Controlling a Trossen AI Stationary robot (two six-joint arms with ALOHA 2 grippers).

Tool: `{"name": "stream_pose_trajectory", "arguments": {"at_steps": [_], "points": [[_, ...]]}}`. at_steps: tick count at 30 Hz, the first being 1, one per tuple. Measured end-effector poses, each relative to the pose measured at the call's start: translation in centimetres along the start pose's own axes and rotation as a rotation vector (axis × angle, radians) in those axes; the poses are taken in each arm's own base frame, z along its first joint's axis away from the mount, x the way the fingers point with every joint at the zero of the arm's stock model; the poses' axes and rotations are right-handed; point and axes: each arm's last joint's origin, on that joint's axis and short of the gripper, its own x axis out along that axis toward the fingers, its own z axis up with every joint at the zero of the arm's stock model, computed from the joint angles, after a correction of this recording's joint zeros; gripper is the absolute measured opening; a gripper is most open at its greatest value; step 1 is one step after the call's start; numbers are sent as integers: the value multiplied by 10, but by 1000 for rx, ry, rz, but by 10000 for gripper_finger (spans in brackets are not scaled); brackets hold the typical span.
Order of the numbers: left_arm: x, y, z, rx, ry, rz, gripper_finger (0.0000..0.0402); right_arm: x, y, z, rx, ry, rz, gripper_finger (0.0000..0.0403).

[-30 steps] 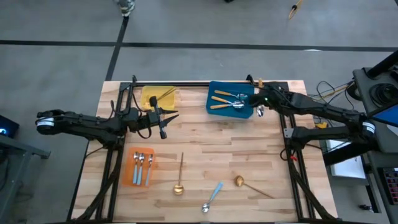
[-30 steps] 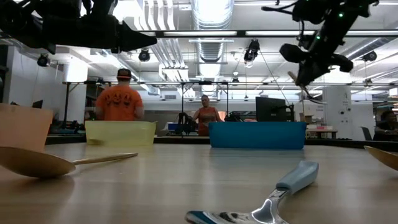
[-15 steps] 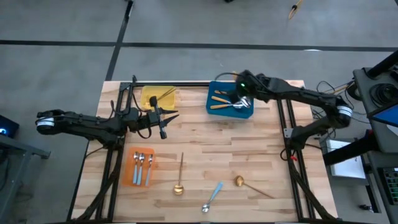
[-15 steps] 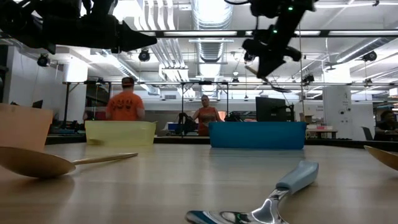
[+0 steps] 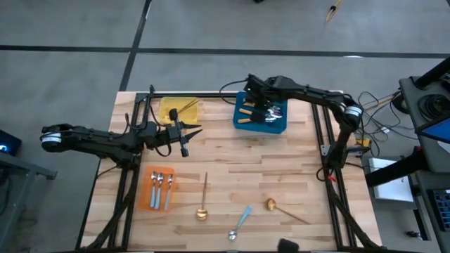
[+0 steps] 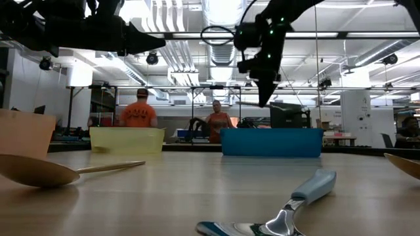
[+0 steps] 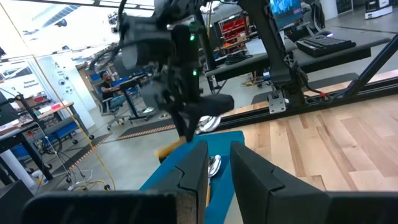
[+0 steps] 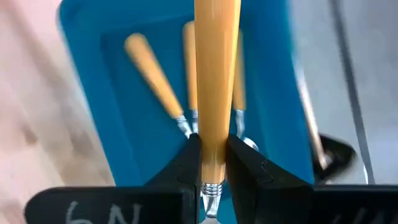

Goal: Sort silverware by color (type)
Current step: Put the orange spoon into the blue bin

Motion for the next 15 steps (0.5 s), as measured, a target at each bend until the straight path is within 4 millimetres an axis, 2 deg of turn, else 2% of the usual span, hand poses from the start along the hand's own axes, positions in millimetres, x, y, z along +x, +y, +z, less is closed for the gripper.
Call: {"name": "stream_pose_trajectory", "arguments": {"at_steps": [7, 15], "points": [[0, 0, 0, 0, 0, 0, 51, 27, -5, -1, -296, 80, 79, 38], [0, 0, 0, -3, 2, -1, 51, 37, -12, -1, -344, 92, 87, 38]]}}
